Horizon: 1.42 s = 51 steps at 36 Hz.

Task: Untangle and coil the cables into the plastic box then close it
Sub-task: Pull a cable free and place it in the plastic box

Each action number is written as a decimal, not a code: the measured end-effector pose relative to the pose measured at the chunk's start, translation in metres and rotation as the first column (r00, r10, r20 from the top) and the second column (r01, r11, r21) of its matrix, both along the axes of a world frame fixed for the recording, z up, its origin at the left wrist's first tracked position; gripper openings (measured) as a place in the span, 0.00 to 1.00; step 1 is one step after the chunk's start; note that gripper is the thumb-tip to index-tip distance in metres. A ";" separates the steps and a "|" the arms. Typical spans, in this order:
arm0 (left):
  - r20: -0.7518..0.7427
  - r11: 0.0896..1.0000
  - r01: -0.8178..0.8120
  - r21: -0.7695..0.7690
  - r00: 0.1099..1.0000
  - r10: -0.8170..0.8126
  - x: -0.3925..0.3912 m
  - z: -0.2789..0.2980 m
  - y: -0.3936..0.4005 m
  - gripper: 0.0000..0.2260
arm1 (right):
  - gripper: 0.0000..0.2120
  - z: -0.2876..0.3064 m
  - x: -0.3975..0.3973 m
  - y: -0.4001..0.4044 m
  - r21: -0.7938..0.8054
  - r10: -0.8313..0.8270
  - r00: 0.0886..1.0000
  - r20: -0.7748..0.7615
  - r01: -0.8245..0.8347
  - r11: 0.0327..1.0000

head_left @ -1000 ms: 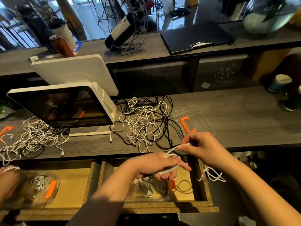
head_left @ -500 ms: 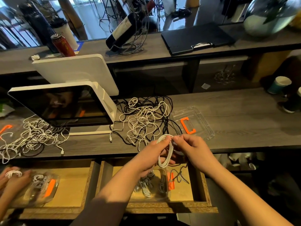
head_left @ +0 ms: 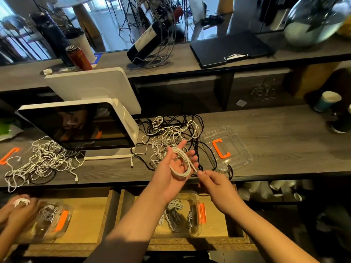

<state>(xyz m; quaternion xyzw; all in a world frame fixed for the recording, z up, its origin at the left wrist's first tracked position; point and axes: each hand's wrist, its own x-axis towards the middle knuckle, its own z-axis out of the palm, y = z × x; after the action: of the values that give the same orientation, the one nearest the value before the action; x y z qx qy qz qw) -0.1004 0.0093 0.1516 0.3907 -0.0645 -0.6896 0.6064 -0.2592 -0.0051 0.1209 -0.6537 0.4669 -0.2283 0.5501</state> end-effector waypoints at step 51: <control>0.353 0.625 0.704 0.338 0.521 -0.777 0.008 0.005 0.002 0.35 | 0.23 0.046 -0.004 -0.013 -0.473 0.100 0.976 -0.194 -0.182 0.862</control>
<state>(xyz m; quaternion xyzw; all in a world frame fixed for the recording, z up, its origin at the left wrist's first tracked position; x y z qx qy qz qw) -0.0924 0.0109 0.1563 0.5242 -0.3155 -0.7685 0.1875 -0.2630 -0.0179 0.1672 -0.8200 0.3884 -0.2437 0.3425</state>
